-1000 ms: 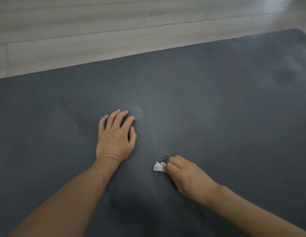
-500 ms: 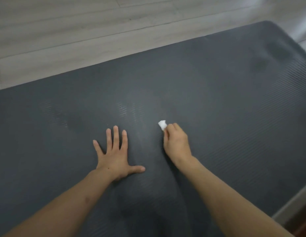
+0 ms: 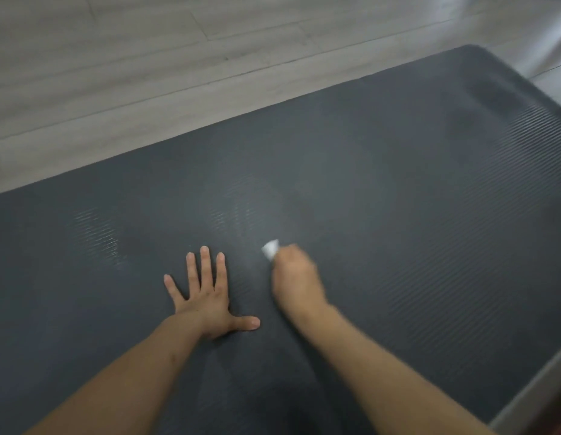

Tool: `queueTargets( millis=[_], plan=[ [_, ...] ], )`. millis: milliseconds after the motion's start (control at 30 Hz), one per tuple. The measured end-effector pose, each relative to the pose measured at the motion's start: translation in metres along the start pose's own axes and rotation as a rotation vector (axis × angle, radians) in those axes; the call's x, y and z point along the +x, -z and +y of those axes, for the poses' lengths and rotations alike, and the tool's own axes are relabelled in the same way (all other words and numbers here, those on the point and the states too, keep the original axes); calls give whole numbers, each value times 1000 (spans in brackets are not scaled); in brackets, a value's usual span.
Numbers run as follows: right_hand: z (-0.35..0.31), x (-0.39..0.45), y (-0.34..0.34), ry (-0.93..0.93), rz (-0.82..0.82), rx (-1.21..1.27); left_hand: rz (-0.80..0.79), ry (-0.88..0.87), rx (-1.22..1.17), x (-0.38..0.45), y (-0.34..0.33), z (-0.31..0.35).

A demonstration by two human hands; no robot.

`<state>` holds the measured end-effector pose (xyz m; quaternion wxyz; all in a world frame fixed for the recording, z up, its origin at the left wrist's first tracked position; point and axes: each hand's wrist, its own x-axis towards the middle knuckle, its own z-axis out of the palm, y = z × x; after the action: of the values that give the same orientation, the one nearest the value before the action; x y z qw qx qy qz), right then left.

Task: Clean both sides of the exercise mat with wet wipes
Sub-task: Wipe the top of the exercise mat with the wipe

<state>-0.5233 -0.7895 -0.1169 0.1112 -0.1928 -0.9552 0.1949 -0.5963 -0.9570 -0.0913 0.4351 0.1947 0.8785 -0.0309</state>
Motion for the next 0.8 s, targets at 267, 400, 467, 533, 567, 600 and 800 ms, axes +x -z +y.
queueTargets(
  millis=[267,400,467,533,567,600,800],
  plan=[
    [143,70,66,-283,61,-220,14,-10,23,0,-2,2],
    [92,52,41,-369,198,-115,65,0,33,-2,-5,2],
    [30,9,11,-120,64,-29,114,5,46,-3,-7,3],
    [-6,-30,0,212,-170,-2,146,14,62,-6,-8,4],
    [3,-30,4,342,-216,2,159,18,71,-7,-9,5],
    [22,-20,12,389,-195,-11,172,19,83,-8,-9,5],
    [153,42,80,-357,144,-182,196,25,126,-9,-8,6]
  ],
)
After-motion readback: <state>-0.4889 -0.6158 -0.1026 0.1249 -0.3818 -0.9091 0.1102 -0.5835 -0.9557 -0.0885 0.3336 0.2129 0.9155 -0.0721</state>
